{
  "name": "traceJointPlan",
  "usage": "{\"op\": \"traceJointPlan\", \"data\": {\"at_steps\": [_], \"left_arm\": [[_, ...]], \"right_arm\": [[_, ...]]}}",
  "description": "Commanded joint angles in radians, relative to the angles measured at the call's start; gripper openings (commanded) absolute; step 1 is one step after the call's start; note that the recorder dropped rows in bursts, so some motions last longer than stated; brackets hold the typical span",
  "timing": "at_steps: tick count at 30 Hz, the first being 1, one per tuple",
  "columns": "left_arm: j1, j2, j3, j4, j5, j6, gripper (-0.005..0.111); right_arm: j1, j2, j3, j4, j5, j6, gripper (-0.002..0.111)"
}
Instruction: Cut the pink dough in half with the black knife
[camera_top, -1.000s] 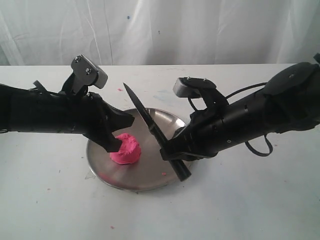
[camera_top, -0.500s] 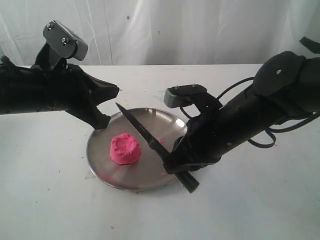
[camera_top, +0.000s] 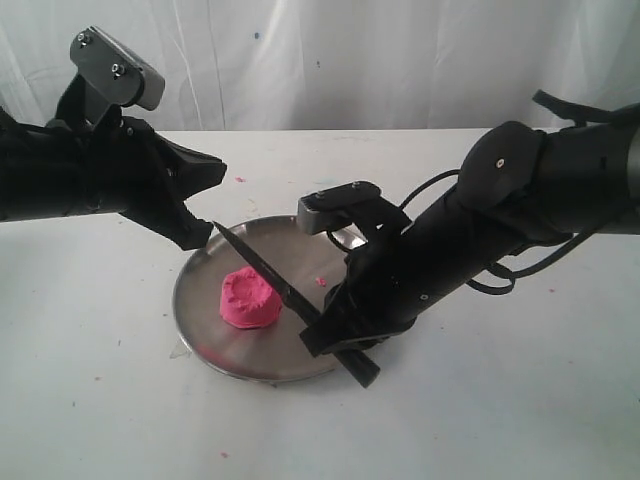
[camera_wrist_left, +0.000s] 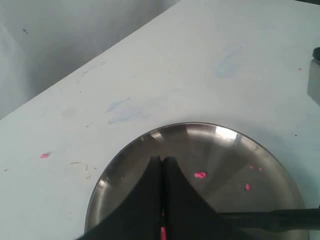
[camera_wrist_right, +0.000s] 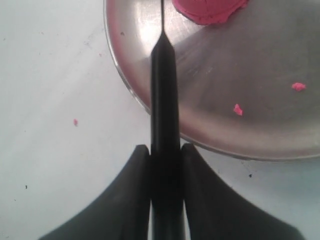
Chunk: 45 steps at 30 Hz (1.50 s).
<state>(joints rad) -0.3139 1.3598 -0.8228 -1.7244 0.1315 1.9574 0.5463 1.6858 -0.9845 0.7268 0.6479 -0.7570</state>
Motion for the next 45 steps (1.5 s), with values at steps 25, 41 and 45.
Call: {"op": "traceJointPlan", "data": {"at_steps": [25,41,45], "left_arm": [[-0.002,-0.184,0.024,-0.02,-0.289,0.084,0.0],[-0.002,-0.075,0.098,-0.02,-0.067,0.057,0.0],[-0.002,-0.036,0.098,-0.02,-0.048,0.061,0.0]], "right_arm": [[0.032,0.04,-0.02,-0.006,0.001,0.027,0.0],[0.032,0.043,-0.02,-0.006,0.0,0.027,0.0],[0.032,0.061,-0.02,-0.006,-0.004,0.027,0.0]]}}
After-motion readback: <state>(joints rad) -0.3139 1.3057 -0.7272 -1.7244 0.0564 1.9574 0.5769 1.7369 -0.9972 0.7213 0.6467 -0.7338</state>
